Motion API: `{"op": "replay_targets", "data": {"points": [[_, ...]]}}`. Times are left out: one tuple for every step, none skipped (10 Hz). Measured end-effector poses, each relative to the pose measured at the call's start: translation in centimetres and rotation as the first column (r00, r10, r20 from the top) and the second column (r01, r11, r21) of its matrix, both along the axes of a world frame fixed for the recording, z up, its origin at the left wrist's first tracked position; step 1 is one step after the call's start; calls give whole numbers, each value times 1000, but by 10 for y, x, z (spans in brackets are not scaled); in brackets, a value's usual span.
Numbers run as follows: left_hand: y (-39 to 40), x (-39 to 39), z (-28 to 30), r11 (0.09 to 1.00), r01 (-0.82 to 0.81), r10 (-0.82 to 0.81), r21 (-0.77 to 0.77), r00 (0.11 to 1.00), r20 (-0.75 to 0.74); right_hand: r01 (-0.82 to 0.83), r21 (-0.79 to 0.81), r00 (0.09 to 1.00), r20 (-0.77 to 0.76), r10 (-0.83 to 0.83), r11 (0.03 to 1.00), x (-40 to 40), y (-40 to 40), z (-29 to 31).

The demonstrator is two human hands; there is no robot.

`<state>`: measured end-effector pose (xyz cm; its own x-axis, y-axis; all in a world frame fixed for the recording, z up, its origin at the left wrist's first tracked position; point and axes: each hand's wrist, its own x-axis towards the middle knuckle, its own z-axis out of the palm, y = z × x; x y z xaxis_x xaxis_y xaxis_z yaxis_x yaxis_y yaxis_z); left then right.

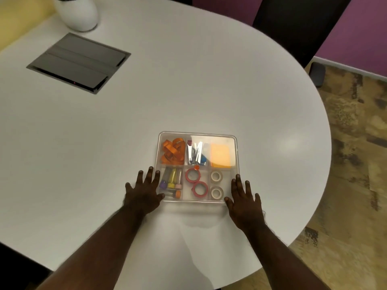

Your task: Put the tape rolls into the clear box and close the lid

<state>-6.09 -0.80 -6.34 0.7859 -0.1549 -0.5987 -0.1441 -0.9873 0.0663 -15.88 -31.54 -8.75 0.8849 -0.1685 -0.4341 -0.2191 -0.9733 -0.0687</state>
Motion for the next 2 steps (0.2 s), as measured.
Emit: {"op": "replay_targets", "data": {"points": [[-5, 1, 12, 1000, -5, 6, -21, 999, 47, 5, -21, 1000, -16, -5, 1000, 6, 2, 12], [-8, 1, 28, 991, 100, -78, -87, 970, 229, -17, -2, 995, 97, 17, 1000, 17, 12, 33]]}}
